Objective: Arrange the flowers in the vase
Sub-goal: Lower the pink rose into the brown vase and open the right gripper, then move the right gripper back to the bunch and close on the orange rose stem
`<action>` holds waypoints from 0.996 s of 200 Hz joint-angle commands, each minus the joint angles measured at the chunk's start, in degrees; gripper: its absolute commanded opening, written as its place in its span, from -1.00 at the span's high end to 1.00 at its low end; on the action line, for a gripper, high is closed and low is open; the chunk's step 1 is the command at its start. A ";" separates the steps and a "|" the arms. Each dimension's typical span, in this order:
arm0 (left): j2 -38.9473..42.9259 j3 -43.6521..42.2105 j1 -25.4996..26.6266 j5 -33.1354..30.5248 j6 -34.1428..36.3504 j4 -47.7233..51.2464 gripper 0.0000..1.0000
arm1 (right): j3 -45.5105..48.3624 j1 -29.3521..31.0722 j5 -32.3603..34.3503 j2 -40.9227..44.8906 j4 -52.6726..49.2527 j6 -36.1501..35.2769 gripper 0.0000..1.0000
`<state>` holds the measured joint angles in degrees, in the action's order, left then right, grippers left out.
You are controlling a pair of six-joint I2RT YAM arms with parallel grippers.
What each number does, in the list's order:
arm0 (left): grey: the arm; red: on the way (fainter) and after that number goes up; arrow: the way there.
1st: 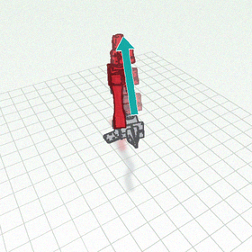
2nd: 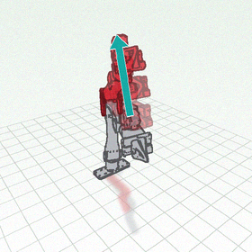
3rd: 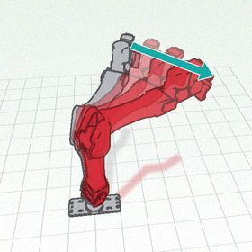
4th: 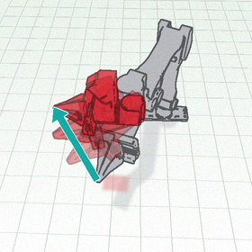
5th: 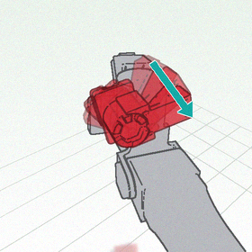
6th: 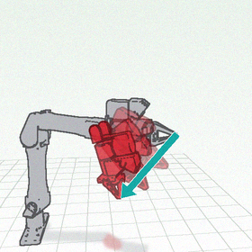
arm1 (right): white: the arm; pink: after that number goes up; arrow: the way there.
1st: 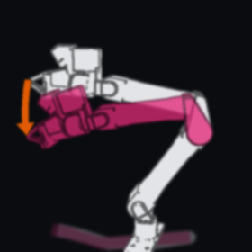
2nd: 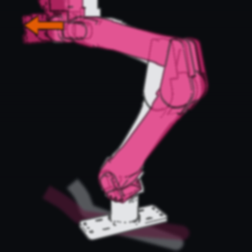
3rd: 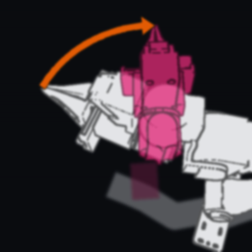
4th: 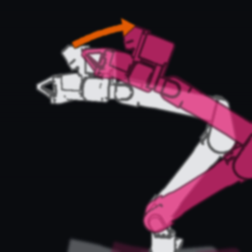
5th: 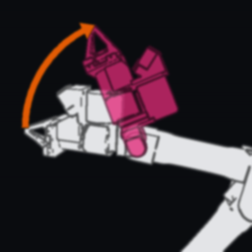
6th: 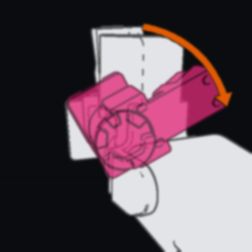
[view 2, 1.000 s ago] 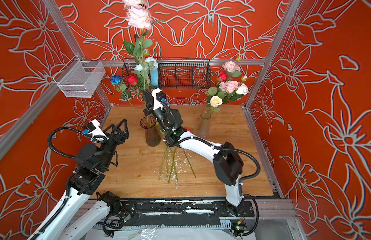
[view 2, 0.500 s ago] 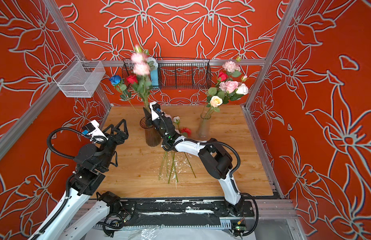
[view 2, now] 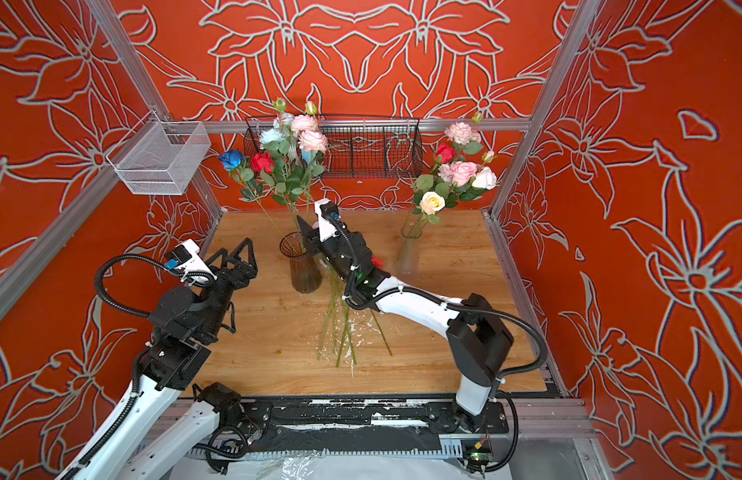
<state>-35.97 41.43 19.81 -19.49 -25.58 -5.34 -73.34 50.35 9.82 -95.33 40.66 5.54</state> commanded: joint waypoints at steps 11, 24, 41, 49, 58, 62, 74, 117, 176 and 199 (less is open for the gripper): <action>-1.97 0.25 -0.40 4.53 -1.85 -0.97 -0.77 | 5.34 0.56 5.67 7.48 -12.67 3.82 -0.01; -3.25 1.20 -0.41 9.46 -2.42 -0.33 -0.75 | 7.88 0.50 11.28 10.11 -19.55 7.65 -0.01; -5.32 2.24 -0.41 15.34 -3.43 -0.24 -0.73 | 13.91 0.46 17.67 13.23 -22.85 12.61 0.01; -6.07 2.27 -0.40 17.72 -4.08 -0.89 -0.72 | 16.49 0.45 18.25 14.79 -23.66 13.87 0.03; -6.83 2.02 -0.40 19.81 -4.71 -2.10 -0.71 | 19.68 0.54 18.32 16.39 -23.87 14.57 0.05; -7.06 1.84 -0.40 20.78 -5.17 -2.62 -0.71 | 21.01 0.51 18.57 17.10 -24.07 15.18 0.05; -7.73 1.41 -0.41 23.13 -6.52 -4.16 -0.71 | 24.11 0.46 19.48 18.97 -25.63 16.45 0.05; -8.79 -0.16 -0.39 29.17 -8.08 -9.90 -0.75 | 28.20 0.46 21.80 22.48 -34.16 16.80 -0.02; -13.40 0.93 -0.45 34.50 -9.00 -10.91 -0.75 | 27.49 0.39 19.74 18.66 -40.82 15.97 -0.04; -14.64 1.32 -0.36 35.24 -9.81 -10.59 -0.75 | 24.55 -0.80 18.44 15.62 -46.58 20.50 -0.14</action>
<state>-49.93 41.87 19.77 13.34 -33.93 -14.28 -45.87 50.52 29.10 -76.97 1.28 21.39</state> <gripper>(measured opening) 0.876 0.542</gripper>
